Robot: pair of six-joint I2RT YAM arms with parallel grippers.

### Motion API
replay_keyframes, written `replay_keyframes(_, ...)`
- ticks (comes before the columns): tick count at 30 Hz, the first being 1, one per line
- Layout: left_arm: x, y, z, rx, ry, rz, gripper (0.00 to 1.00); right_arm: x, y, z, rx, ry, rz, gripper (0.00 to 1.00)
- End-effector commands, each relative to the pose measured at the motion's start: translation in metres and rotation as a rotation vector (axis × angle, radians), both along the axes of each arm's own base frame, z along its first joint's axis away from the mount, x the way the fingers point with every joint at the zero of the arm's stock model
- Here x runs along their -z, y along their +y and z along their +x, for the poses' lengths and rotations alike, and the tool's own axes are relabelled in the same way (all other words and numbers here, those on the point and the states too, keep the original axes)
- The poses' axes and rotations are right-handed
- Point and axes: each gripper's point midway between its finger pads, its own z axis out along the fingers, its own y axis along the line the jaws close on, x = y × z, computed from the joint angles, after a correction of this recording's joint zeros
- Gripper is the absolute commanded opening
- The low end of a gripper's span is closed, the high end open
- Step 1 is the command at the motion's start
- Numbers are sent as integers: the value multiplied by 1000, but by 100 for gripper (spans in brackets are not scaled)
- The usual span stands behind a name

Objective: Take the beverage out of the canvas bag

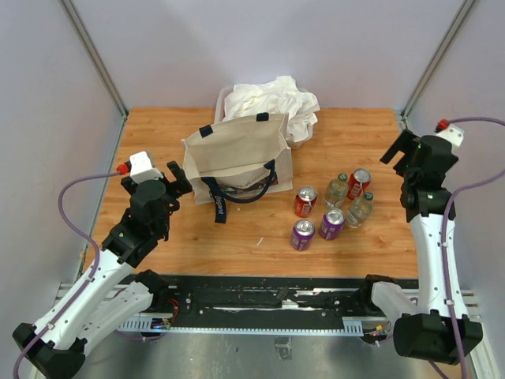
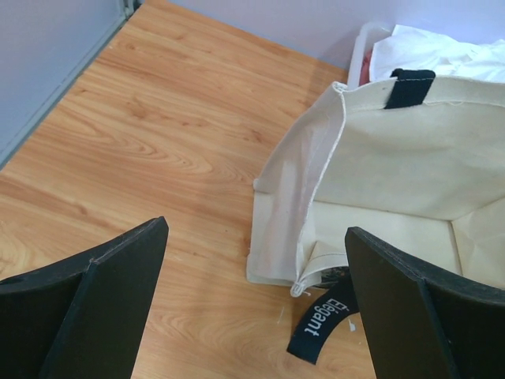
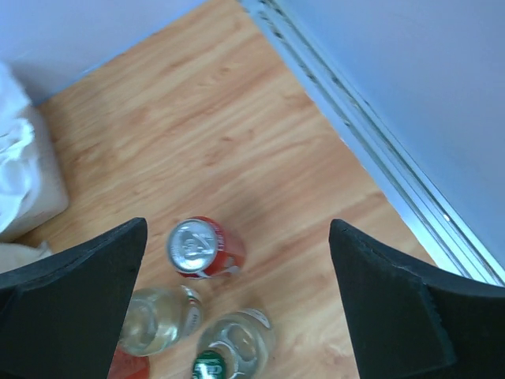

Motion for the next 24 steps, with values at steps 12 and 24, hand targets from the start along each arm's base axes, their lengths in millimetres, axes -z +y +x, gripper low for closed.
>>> replay_keyframes(12, -24, 37, -15, -184, -85, -28, 100, 26, -35, -60, 197, 119, 61, 98)
replay_keyframes(24, -26, 35, -18, -150, -106, -42, 100, 18, -39, -65, 205, 91, 20, 98)
